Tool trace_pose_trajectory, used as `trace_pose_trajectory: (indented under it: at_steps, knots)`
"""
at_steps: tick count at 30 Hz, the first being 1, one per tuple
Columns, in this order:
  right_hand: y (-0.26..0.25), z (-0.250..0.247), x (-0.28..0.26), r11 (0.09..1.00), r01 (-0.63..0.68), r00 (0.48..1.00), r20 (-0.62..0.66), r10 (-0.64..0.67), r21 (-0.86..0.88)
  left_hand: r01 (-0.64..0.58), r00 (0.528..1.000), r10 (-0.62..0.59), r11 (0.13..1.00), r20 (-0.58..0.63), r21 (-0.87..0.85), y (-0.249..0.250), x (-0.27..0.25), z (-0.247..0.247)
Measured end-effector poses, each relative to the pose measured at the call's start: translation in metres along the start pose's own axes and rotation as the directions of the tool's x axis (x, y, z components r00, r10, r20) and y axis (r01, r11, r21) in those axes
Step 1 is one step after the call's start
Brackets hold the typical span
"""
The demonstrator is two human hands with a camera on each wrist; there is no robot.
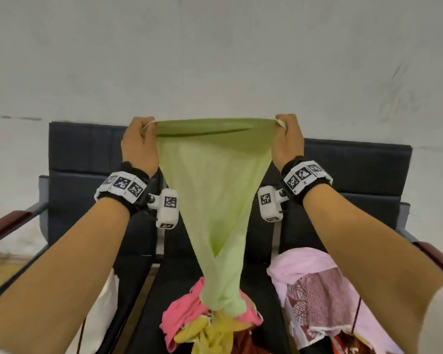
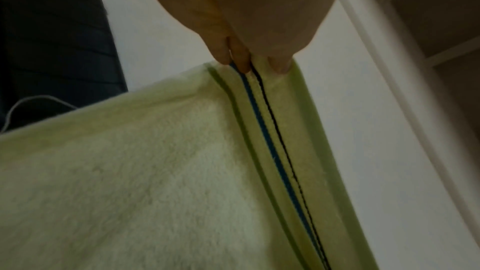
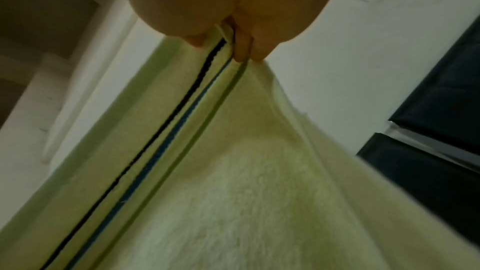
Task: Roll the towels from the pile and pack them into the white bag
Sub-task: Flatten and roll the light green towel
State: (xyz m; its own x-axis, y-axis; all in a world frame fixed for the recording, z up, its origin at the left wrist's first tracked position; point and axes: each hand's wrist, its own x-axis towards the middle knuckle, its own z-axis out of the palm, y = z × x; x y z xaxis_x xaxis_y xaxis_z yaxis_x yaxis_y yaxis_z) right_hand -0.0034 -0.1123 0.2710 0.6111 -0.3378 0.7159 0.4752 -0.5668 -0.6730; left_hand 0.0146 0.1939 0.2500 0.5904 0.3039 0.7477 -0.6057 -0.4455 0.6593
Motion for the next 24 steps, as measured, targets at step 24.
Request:
trace_pose_trajectory:
  at_steps: [24]
  knots:
    - [0.176,-0.028,-0.29,0.79,-0.232,0.582,0.57,0.58,-0.567,0.11,0.576,-0.524,0.811,0.628,0.575,-0.154,-0.277,-0.045]
